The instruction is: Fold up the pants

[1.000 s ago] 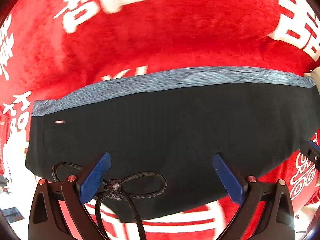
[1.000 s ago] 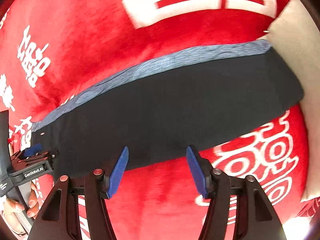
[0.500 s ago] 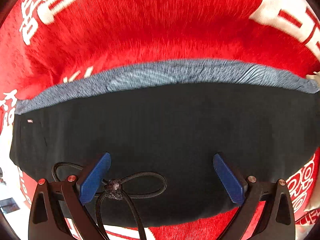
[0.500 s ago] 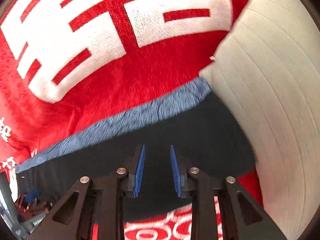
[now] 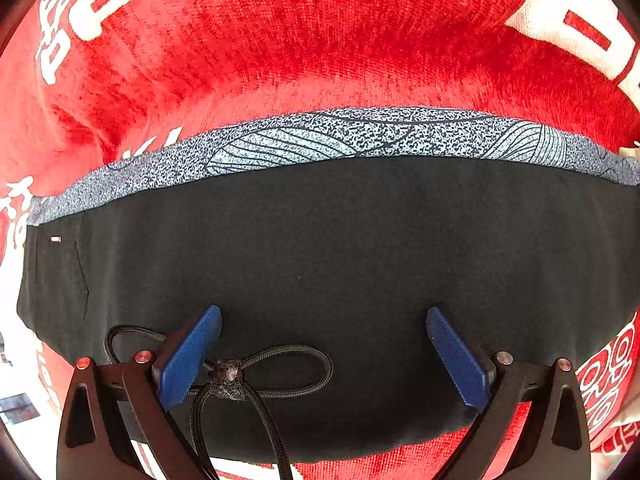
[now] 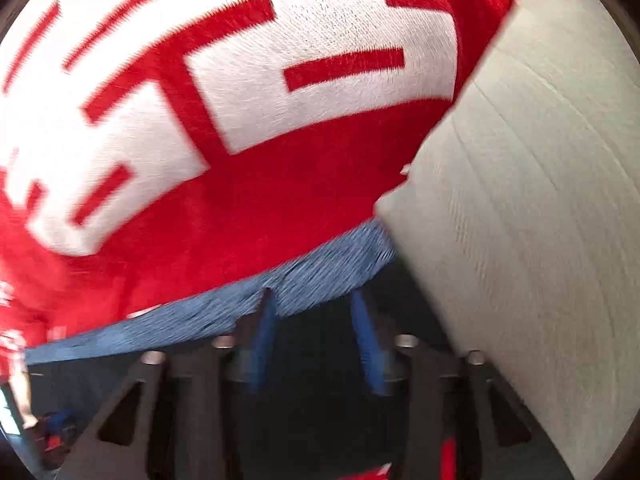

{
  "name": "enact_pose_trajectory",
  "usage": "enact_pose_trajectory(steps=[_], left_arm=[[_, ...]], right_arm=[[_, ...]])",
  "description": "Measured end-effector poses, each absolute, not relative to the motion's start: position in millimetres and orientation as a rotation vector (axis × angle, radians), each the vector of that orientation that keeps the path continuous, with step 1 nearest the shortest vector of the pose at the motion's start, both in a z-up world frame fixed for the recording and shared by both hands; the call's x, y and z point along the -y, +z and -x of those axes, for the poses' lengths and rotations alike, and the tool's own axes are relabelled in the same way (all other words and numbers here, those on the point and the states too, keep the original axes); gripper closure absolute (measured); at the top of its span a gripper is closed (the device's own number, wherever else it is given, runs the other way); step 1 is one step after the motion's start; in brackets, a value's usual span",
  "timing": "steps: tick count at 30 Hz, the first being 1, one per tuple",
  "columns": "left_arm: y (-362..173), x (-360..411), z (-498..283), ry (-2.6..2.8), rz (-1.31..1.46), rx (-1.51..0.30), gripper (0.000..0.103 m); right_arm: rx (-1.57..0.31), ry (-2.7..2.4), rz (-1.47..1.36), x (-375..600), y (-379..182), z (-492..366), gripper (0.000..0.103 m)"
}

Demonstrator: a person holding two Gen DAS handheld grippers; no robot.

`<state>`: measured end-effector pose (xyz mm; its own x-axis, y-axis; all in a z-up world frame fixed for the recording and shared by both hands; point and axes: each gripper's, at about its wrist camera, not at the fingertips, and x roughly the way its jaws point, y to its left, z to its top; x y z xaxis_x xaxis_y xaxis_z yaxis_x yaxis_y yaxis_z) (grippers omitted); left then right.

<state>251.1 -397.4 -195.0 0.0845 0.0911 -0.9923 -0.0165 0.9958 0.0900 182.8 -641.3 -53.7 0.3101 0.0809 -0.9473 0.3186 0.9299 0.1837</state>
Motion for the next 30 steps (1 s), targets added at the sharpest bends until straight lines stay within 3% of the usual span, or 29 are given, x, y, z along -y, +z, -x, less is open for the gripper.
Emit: enact_pose_trajectory(steps=[5,14,24,30], left_arm=[[-190,414,-255,0.074,-0.101,-1.475,0.0],[-173,446,-257,0.078,-0.161,-1.472,0.0],[-167,505,-259,-0.003,-0.206,-1.436,0.0],[-162,500,-254,0.003,-0.189,-1.437,0.0]], right_arm=[[-1.281,-0.115,-0.706,640,-60,-115,0.047],[-1.074,-0.199,-1.058,643,-84,-8,0.047],[-0.85,-0.289,-1.168,648,-95,-11,0.047],[-0.797,-0.274,-1.167,655,-99,-37,0.047]])
